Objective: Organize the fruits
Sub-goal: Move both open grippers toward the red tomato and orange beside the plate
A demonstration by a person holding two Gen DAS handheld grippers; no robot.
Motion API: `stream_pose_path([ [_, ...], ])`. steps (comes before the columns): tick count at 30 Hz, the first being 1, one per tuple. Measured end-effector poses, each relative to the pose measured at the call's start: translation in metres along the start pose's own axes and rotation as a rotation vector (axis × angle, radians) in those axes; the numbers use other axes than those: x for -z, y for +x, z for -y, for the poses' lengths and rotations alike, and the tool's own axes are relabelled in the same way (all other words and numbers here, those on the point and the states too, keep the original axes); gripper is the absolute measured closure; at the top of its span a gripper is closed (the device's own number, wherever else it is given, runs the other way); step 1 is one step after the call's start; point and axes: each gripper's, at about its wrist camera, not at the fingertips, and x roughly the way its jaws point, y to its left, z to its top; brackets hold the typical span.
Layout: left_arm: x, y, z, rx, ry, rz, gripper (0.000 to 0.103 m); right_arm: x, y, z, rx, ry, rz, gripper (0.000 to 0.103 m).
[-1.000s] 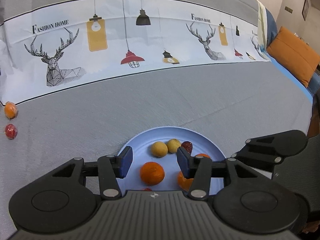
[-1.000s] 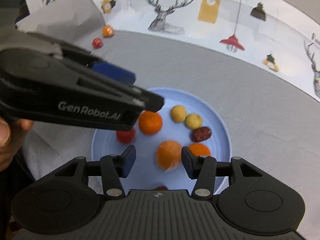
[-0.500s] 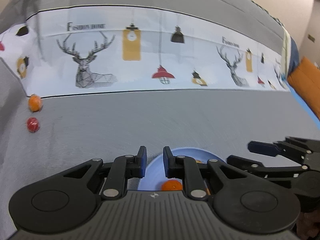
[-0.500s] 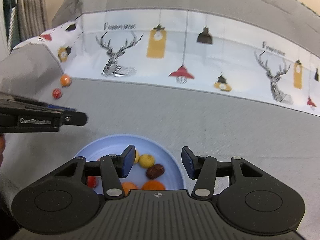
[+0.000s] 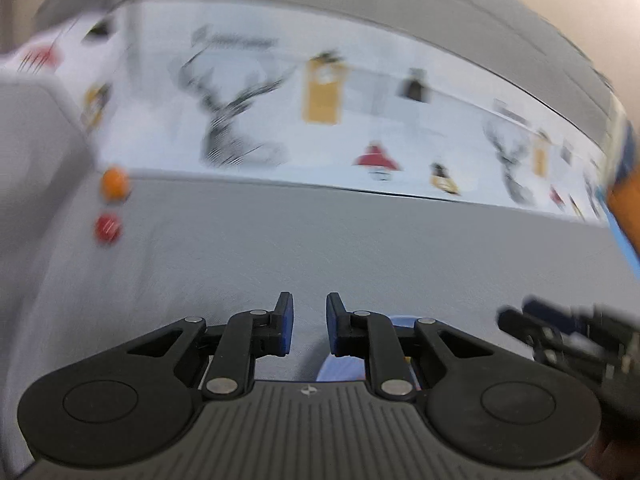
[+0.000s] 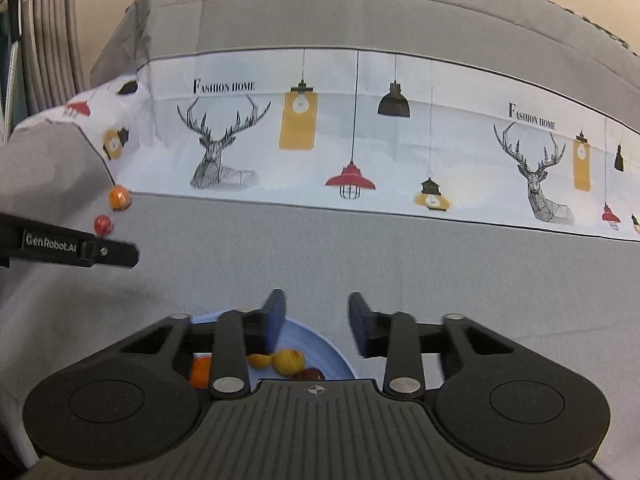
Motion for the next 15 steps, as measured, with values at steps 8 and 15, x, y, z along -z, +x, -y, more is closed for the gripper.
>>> stream_pose_path([
  [8, -0.087, 0.02, -0.046, -0.171, -0.153, 0.117, 0.075, -0.008, 0.01, -0.014, -0.044, -0.003, 0.002, 0.071],
  [15, -0.078, 0.073, -0.137, -0.295, -0.481, -0.005, 0.046, -0.01, 0.021, -0.027, -0.074, 0.01, -0.026, 0.071],
])
